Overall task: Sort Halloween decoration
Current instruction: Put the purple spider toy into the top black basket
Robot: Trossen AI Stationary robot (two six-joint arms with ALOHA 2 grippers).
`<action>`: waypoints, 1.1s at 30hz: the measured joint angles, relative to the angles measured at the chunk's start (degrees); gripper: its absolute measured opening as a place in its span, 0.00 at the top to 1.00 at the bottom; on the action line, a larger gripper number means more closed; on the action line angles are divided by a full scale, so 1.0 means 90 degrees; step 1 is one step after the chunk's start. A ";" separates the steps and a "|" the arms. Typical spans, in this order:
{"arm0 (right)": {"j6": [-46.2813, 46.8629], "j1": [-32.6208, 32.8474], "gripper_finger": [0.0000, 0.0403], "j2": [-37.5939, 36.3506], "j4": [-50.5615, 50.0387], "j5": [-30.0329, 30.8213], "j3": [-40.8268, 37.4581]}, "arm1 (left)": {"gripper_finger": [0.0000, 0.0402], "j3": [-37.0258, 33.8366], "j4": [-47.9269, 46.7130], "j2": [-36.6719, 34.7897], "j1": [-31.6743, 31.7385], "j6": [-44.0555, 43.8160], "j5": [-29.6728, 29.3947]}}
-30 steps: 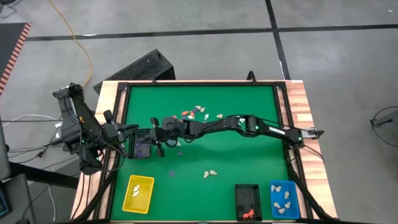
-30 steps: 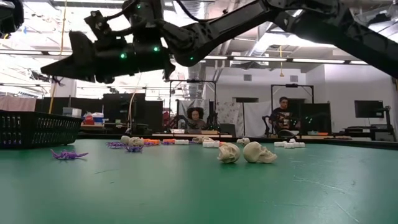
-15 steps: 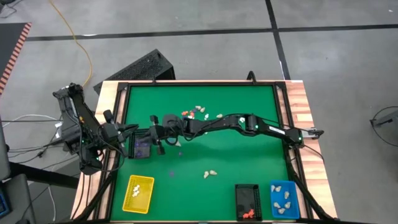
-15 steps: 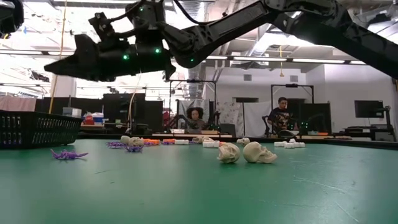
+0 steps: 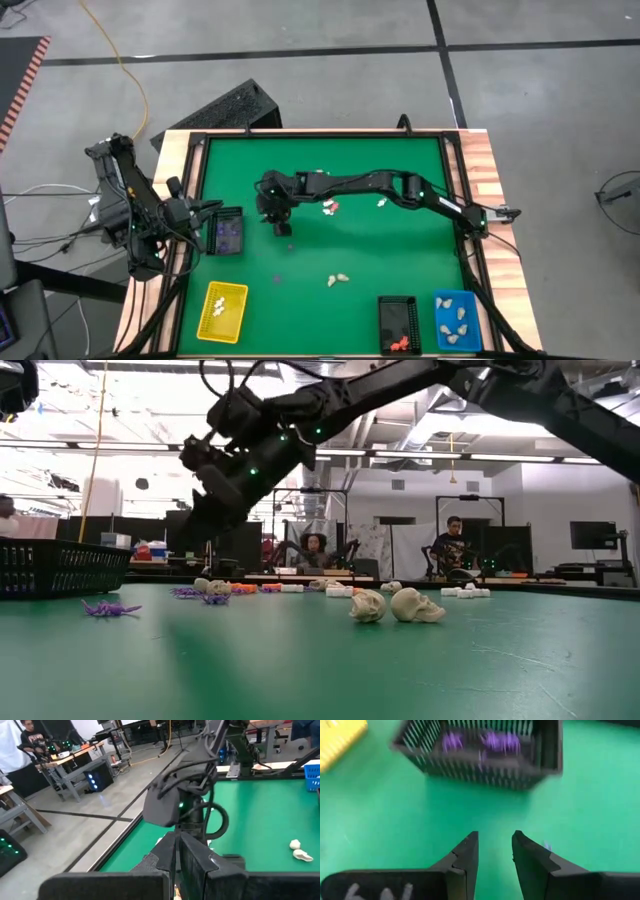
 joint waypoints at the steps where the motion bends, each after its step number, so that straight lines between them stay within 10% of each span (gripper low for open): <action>1: -0.0016 -0.0034 0.67 0.0078 0.0075 0.0005 0.0007 | 0.97 0.0000 0.0000 -0.0002 0.0000 0.0000 -0.0017; 20: -0.0356 -0.0100 0.40 0.0690 0.0934 0.1258 0.0010 | 0.97 0.0000 0.0000 -0.0002 0.0000 -0.0002 -0.0015; 33: -0.0063 -0.0161 0.59 0.0685 0.0587 0.1187 0.0017 | 0.97 0.0000 0.0000 -0.0002 0.0000 0.0002 0.0036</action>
